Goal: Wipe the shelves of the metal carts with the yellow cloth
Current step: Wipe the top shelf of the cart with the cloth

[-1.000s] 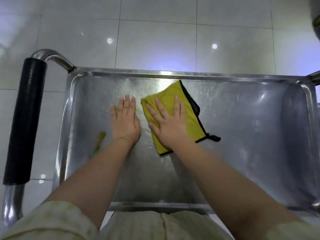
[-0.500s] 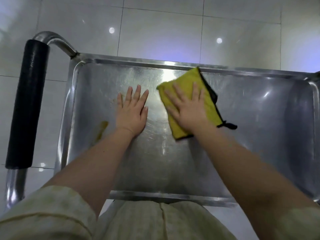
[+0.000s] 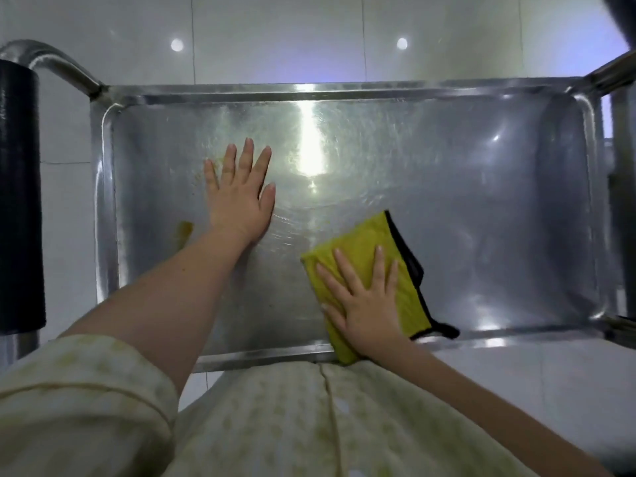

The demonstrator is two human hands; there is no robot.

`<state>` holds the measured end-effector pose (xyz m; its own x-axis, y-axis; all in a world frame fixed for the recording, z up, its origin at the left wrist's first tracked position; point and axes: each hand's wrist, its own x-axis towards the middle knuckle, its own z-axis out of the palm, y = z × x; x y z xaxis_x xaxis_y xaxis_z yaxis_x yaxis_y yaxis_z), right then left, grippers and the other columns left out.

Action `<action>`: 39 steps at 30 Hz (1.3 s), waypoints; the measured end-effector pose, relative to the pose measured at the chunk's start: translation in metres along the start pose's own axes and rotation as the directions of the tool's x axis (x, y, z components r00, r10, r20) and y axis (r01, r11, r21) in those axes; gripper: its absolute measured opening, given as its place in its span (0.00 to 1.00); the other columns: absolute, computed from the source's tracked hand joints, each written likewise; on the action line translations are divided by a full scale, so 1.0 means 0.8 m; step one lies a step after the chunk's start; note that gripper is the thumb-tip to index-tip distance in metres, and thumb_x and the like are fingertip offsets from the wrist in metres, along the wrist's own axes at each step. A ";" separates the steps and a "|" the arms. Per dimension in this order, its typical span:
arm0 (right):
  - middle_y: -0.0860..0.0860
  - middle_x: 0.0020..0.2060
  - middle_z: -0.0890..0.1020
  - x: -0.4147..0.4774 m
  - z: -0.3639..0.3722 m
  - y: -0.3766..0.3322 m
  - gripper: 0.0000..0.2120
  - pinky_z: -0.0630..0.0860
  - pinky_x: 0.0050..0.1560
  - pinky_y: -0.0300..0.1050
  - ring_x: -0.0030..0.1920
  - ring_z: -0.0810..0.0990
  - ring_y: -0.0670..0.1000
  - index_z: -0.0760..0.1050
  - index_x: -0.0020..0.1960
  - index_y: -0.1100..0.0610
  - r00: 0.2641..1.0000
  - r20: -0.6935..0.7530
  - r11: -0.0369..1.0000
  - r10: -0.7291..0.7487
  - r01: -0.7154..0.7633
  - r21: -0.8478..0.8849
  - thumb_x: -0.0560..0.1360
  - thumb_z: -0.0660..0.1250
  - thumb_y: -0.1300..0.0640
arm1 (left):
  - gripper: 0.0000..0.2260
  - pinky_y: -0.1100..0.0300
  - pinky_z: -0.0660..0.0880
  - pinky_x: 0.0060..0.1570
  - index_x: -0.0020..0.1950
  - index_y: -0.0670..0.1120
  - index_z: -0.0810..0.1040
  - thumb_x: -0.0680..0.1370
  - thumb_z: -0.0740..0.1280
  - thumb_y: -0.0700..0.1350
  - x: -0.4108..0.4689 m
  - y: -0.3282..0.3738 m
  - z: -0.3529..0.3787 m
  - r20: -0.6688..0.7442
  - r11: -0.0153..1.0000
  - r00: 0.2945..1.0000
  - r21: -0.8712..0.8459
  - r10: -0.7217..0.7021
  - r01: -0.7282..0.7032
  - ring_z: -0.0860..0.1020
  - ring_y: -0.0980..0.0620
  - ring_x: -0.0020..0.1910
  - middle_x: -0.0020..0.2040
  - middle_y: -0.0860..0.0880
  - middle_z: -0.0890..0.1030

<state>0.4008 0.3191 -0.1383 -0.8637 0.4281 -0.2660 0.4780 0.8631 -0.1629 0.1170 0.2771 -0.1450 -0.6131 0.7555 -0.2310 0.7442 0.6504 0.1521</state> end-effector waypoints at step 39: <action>0.41 0.77 0.34 -0.030 0.002 -0.011 0.28 0.35 0.70 0.71 0.73 0.34 0.71 0.28 0.73 0.34 0.675 0.082 0.653 0.733 -0.733 0.191 0.76 0.34 0.31 | 0.23 0.37 0.40 0.73 0.78 0.49 0.57 0.83 0.51 0.52 -0.018 -0.010 -0.025 0.002 0.986 0.993 -0.115 0.119 -0.118 0.46 0.41 0.78 0.80 0.44 0.52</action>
<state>0.4177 0.3010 -0.1322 -0.2194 0.8997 -0.3773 0.9756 0.1989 -0.0931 0.1143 0.2627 -0.1241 -0.5196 0.8273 -0.2135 0.7759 0.5616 0.2876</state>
